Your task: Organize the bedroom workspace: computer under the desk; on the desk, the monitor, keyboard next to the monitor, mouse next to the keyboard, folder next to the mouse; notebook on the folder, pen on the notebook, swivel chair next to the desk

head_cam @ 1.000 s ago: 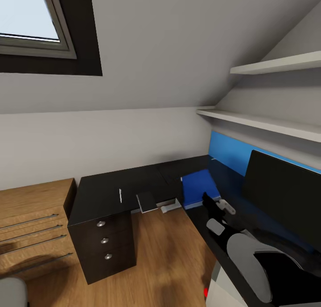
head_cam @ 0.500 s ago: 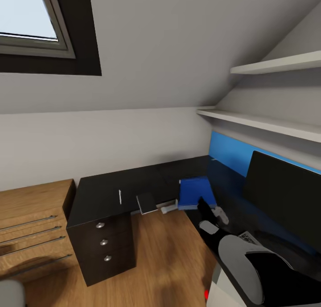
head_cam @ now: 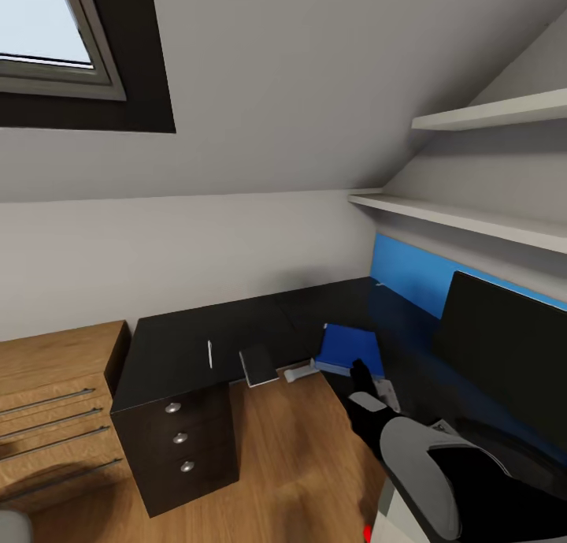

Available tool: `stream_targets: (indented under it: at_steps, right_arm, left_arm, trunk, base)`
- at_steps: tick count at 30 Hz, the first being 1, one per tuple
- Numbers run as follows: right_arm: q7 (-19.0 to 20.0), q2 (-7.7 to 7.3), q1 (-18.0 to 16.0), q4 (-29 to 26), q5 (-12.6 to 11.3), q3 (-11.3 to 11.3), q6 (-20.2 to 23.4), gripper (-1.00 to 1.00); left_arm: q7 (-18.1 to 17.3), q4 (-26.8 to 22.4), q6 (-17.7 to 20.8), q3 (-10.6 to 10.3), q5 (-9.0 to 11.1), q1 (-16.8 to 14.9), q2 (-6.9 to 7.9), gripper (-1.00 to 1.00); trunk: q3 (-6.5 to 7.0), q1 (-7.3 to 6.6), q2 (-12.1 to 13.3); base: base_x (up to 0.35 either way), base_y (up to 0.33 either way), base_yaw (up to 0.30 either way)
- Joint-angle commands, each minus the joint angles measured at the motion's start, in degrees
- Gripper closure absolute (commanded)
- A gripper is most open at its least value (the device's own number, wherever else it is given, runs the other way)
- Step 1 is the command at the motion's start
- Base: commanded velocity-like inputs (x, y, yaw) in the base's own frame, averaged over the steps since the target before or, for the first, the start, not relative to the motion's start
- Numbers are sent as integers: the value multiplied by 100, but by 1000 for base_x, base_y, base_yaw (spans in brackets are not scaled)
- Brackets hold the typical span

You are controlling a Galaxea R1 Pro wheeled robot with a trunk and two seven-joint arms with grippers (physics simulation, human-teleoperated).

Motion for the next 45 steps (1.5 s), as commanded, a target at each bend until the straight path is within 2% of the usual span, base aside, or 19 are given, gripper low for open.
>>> stream_targets:
  at_steps: [1,18,32,45]
  right_arm:
    - [36,12,-6,6,-75,-1,-17,100]
    - [67,37,-6,2,-117,4,-18,100]
    - [70,30,-6,0,-110,0,-25,100]
    - [70,19,-6,-1,-108,-1,-25,100]
  left_arm:
    - [-59,5,-12,45,15,-5,-1,-100]
    - [-58,5,-13,45,15,-2,4,-100]
    - [-52,5,-14,45,15,-4,8,-100]
    - [-57,5,-14,45,15,-4,4,-100]
  trunk:
    - [-10,2,-8]
    - [-11,2,-8]
    - [-46,2,-8]
    - [-49,2,-8]
  base:
    - [5,0,0]
    - [1,0,-9]
    - [0,2,-210]
    - [0,168,-42]
